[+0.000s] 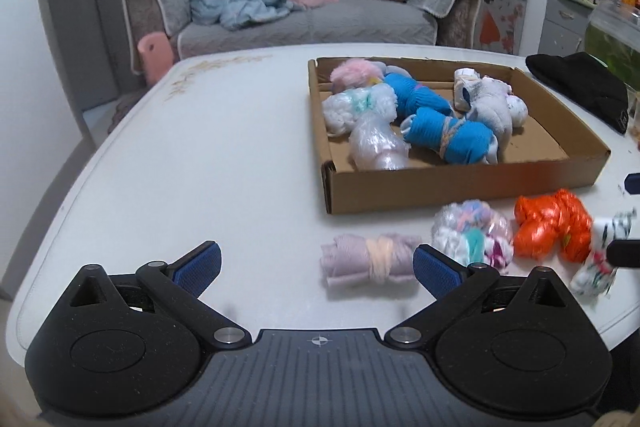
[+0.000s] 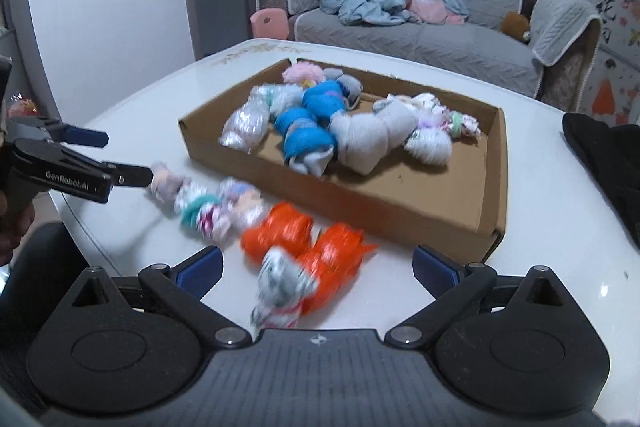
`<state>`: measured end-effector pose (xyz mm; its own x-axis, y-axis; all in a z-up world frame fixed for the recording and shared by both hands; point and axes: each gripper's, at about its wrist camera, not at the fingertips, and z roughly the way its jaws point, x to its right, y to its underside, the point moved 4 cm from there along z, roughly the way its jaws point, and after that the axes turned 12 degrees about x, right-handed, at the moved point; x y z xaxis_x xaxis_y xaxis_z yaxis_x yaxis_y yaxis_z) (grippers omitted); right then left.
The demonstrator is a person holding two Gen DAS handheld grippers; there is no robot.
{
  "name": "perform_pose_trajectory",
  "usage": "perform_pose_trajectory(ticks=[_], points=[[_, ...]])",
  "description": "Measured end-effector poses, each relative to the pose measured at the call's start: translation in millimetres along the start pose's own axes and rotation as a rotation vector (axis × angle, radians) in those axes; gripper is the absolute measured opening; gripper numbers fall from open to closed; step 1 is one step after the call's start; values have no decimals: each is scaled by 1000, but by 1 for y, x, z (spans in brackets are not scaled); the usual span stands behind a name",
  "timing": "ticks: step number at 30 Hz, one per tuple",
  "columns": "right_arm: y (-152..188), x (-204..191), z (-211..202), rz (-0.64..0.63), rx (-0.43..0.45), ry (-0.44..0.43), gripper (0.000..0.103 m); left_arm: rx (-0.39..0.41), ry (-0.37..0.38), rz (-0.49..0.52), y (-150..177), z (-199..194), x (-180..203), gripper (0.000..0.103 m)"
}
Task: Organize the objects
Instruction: 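Grasp white floral roll with pink tie with right tool while left grasps lavender roll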
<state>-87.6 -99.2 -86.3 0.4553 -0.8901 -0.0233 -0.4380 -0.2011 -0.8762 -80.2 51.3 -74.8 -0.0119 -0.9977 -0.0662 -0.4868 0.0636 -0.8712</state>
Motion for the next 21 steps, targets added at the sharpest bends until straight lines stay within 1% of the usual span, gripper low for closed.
perform_pose_trajectory(ticks=[2,4,7,9,11,16,18,19,21], points=[[8,-5,0,25,14,-7,99,25,9,26,6,0,5,102],[14,-10,2,35,24,-6,94,37,14,52,11,2,8,102],[16,-16,5,19,43,24,88,17,13,60,17,12,9,102],[18,-19,5,28,53,27,77,12,18,49,18,17,9,102],[20,-22,4,27,69,35,71,2,24,52,19,21,10,102],[25,-20,1,42,83,38,60,-1,42,57,18,29,18,102],[27,-14,-1,65,84,41,51,-5,59,57,17,33,22,102],[28,-11,-2,78,87,45,48,-7,71,50,17,35,23,102],[30,-5,-6,111,98,43,34,-16,101,27,17,38,25,98]])
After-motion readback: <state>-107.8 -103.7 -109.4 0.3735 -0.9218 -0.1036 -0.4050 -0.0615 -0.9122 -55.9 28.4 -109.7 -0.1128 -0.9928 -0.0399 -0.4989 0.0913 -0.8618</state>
